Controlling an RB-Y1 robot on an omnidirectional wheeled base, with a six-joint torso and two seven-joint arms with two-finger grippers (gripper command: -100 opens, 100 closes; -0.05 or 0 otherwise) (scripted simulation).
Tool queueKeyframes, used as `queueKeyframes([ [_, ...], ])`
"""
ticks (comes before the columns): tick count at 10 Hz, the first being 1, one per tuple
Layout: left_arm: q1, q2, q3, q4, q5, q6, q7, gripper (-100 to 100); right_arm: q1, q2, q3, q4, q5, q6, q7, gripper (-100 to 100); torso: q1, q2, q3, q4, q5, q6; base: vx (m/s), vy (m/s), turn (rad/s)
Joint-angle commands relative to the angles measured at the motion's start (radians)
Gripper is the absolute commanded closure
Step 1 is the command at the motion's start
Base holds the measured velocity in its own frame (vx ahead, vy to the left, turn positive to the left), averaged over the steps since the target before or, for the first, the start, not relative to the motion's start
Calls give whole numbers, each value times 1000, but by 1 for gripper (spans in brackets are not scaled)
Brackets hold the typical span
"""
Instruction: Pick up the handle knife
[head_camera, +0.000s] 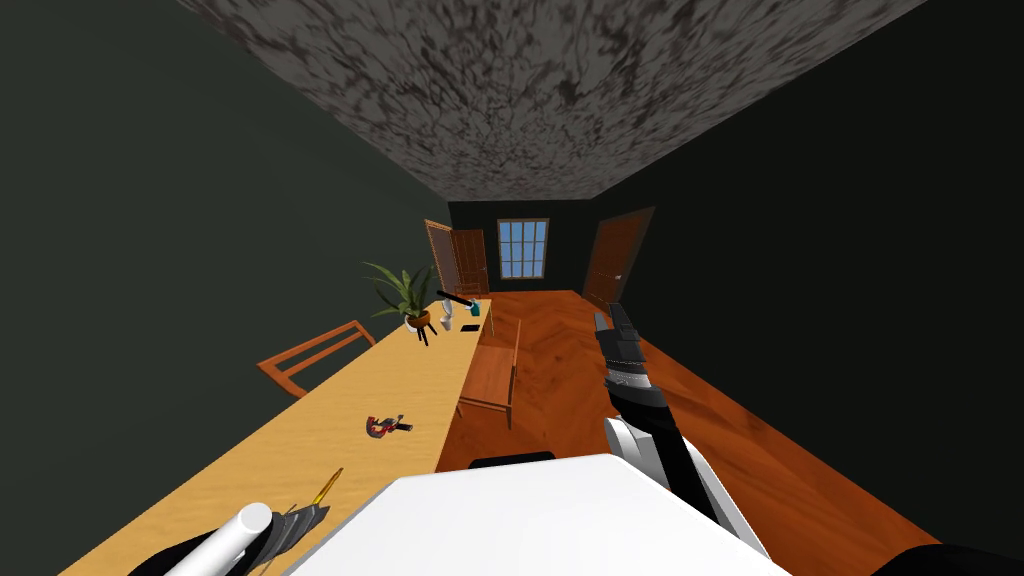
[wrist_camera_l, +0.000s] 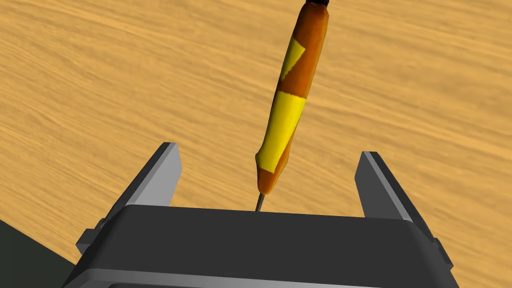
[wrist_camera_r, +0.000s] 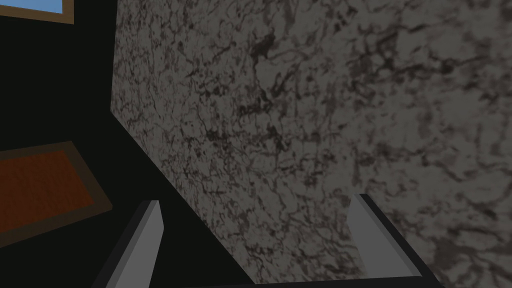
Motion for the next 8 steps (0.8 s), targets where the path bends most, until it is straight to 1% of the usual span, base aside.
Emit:
queueKeyframes([
  [1, 41, -3, -46, -35, 34, -12, 38, -100, 0, 0, 0, 0, 0, 0, 0, 0, 0, 0, 0, 0, 0, 0, 14, 30, -55],
  [2, 41, -3, -46, -35, 34, -12, 38, -100, 0, 0, 0, 0, 0, 0, 0, 0, 0, 0, 0, 0, 0, 0, 8, 20, -21],
  [3, 62, -2, -74, -46, 59, -23, 54, -100, 0, 0, 0, 0, 0, 0, 0, 0, -1, 0, 0, 0, 0, 0, 6, 17, -58],
  [4, 48, -1, -60, -38, 45, -18, 44, -100, 0, 0, 0, 0, 0, 0, 0, 0, -1, 1, 0, 0, 0, 0, 3, 9, -14],
  [5, 50, -1, -63, -39, 47, -19, 49, 100, 0, 0, 0, 0, 0, 0, 0, 0, -2, 1, 0, 0, 0, 0, 0, 0, 0],
  [8, 50, -1, -63, -40, 46, -18, 47, 100, 0, 0, 0, 0, 0, 0, 0, 0, -1, 1, 1, 0, 0, -1, 0, 0, 0],
])
